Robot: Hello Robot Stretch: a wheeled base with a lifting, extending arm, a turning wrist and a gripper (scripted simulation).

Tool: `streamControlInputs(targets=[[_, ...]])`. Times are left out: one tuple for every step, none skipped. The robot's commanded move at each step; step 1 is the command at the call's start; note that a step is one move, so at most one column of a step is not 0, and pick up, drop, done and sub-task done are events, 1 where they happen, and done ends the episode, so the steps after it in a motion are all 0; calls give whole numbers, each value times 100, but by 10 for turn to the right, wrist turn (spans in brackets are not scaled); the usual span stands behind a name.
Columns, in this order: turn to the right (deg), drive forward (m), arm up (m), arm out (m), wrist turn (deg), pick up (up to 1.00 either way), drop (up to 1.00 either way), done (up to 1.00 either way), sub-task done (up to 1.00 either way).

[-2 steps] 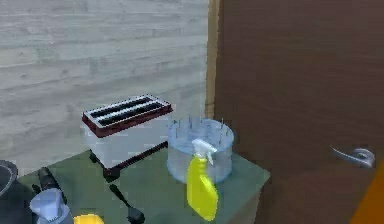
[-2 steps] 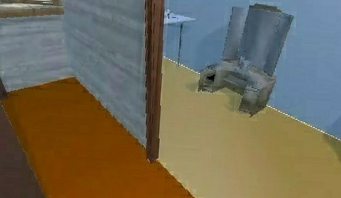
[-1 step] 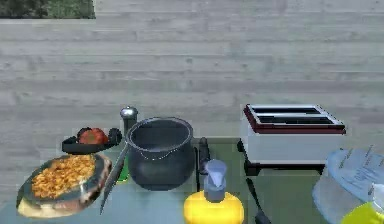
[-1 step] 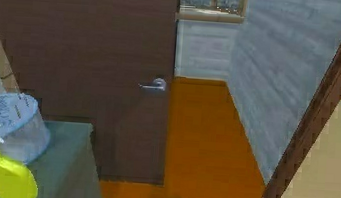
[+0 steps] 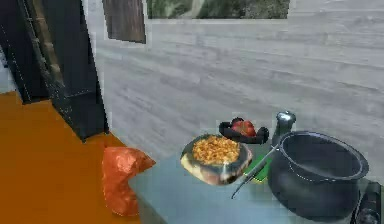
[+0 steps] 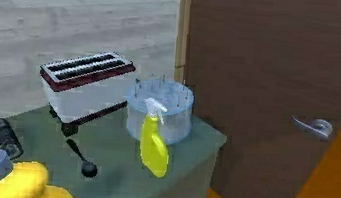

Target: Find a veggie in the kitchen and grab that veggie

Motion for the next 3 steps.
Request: streamControlInputs(targets=[[-450, 0, 0, 0, 0, 0, 0, 0, 0], [-240, 0, 0, 0, 0, 0, 0, 0, 0], [0, 0, 50, 0, 0, 0, 0, 0, 0]])
